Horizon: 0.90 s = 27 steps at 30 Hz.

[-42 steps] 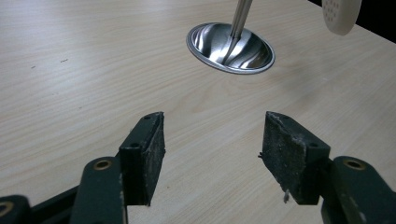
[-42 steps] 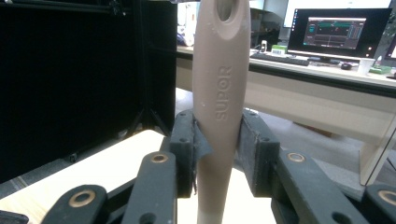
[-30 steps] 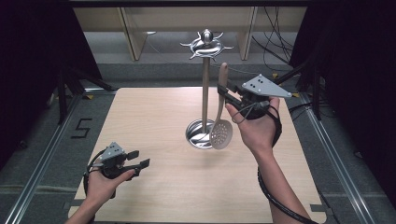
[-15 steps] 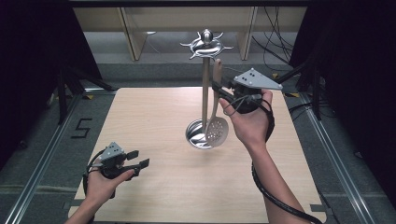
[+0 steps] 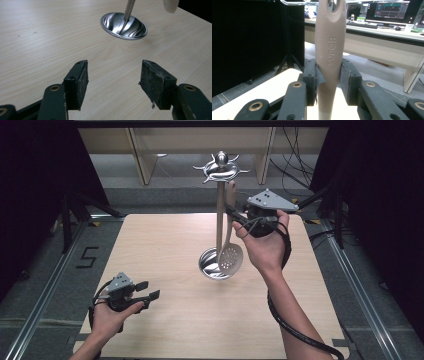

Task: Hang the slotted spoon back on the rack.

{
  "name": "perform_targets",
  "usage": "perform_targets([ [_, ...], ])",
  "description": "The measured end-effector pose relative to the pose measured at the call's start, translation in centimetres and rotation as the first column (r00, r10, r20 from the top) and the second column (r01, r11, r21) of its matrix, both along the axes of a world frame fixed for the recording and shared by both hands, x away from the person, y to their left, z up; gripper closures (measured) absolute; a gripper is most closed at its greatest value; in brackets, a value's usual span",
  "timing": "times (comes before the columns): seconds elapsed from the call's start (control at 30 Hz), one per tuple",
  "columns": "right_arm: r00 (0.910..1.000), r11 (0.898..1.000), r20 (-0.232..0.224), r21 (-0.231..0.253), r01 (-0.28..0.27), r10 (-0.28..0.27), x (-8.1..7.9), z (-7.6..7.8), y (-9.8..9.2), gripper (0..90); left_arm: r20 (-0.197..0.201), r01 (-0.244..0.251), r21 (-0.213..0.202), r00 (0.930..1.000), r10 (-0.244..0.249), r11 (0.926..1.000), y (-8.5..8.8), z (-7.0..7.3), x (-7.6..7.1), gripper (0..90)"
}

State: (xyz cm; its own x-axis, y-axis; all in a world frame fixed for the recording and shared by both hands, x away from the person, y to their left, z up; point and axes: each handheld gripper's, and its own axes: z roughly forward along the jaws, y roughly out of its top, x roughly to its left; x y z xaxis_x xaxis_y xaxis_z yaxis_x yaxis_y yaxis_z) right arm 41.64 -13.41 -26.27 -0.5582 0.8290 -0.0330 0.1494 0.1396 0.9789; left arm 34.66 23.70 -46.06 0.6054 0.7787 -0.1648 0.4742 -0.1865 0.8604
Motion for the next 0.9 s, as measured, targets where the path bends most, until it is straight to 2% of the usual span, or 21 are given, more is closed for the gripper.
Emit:
perform_targets([
  [0.07, 0.9998, 1.0, -0.019, 0.008, -0.003, 0.003, 0.02, 0.07, 0.16, 69.4, 0.003, 0.005, 0.003, 1.0, -0.005, 1.0, 0.02, 0.01, 0.02, 38.2],
  [0.27, 0.9997, 1.0, -0.023, 0.001, -0.002, 0.002, 0.12, 0.2, 0.31, 69.3, 0.002, 0.006, -0.001, 1.0, -0.006, 1.0, 0.05, 0.0, 0.04, 38.2],
  [0.37, 1.0, 1.0, -0.002, -0.015, 0.0, 0.0, 0.14, 0.24, 0.25, 69.3, 0.004, 0.009, -0.001, 1.0, -0.009, 1.0, 0.03, 0.0, 0.05, 38.2],
  [0.43, 0.9996, 1.0, -0.026, -0.009, 0.003, -0.003, -0.01, 0.33, 0.22, 69.3, -0.002, 0.006, -0.004, 1.0, -0.006, 1.0, 0.0, -0.01, 0.01, 38.2],
  [0.47, 1.0, 1.0, 0.001, -0.027, 0.003, -0.003, 0.15, 0.37, 0.1, 69.3, -0.003, -0.002, 0.004, 1.0, 0.002, 1.0, -0.01, 0.02, -0.03, 38.2],
  [0.5, 0.9995, 1.0, -0.032, -0.015, 0.001, -0.002, -0.08, 0.42, 0.21, 69.3, -0.002, 0.001, 0.001, 1.0, -0.001, 1.0, 0.0, -0.01, -0.01, 38.2],
  [0.53, 0.9994, 0.999, -0.031, -0.034, 0.013, -0.014, -0.13, 0.5, 0.26, 69.2, -0.002, 0.001, 0.001, 1.0, -0.001, 1.0, 0.01, -0.01, 0.0, 38.2],
  [0.77, 0.999, 0.999, -0.042, -0.042, 0.017, -0.019, -0.37, 0.71, 0.29, 69.1, -0.002, 0.003, 0.002, 1.0, -0.003, 1.0, 0.0, -0.04, -0.01, 38.2],
  [0.87, 0.9972, 0.999, -0.071, -0.037, 0.019, -0.021, -0.49, 0.94, 0.45, 68.9, -0.002, 0.002, 0.002, 1.0, -0.002, 1.0, 0.0, -0.05, 0.0, 38.2],
  [0.9, 0.9978, 0.999, -0.063, -0.048, 0.016, -0.019, -0.36, 1.0, 0.42, 68.8, -0.003, 0.002, 0.003, 1.0, -0.002, 1.0, 0.0, -0.04, 0.01, 38.2],
])
